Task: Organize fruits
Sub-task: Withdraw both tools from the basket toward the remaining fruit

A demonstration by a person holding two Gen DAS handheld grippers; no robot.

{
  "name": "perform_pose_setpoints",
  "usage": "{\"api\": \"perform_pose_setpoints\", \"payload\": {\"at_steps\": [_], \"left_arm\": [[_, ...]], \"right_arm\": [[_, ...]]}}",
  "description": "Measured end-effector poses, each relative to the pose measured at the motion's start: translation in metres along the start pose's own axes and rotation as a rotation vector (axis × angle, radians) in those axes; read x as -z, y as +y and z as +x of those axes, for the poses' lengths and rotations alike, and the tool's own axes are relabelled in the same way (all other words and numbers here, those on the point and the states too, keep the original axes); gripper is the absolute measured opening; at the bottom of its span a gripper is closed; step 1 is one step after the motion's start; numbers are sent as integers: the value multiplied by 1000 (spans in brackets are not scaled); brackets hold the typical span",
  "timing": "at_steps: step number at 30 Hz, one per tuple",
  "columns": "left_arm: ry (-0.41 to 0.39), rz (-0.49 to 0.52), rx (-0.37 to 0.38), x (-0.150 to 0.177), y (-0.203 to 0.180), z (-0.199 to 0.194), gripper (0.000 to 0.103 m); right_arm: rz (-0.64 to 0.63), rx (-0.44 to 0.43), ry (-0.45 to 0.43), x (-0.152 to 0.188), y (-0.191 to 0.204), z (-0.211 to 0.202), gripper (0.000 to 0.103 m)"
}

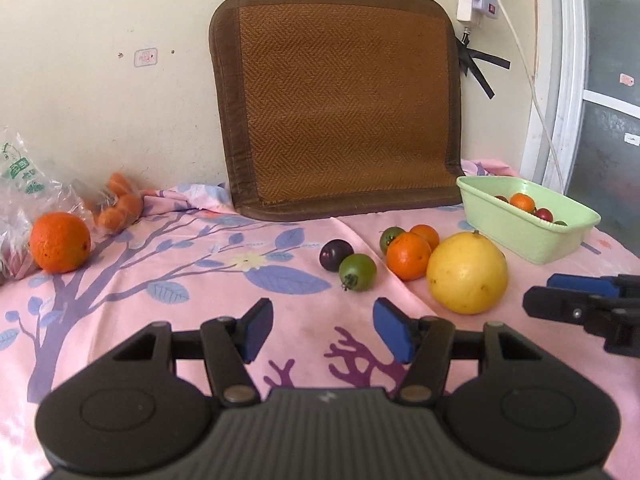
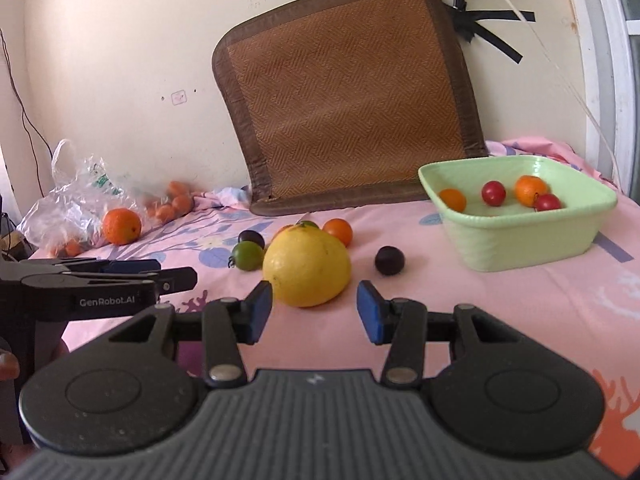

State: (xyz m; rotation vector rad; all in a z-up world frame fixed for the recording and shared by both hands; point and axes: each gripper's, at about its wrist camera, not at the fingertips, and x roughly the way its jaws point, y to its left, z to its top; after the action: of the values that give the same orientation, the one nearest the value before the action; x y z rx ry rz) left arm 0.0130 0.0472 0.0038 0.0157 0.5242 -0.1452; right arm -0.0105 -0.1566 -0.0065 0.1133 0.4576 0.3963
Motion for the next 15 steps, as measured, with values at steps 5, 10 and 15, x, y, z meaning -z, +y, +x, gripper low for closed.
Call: {"api": "perform_pose_setpoints", "payload": {"at_steps": [5,10,15], "left_arm": [[-25,39,-21,1,-8,-4,57],[-15,7,-12,0,-2,-2,57],[-9,-36,-2,0,5,-1,57]], "right_arm": [[50,42,57,9,1,9,49],[42,108,67,12,6,10,50],[33,192,41,12,11,7,49]]}}
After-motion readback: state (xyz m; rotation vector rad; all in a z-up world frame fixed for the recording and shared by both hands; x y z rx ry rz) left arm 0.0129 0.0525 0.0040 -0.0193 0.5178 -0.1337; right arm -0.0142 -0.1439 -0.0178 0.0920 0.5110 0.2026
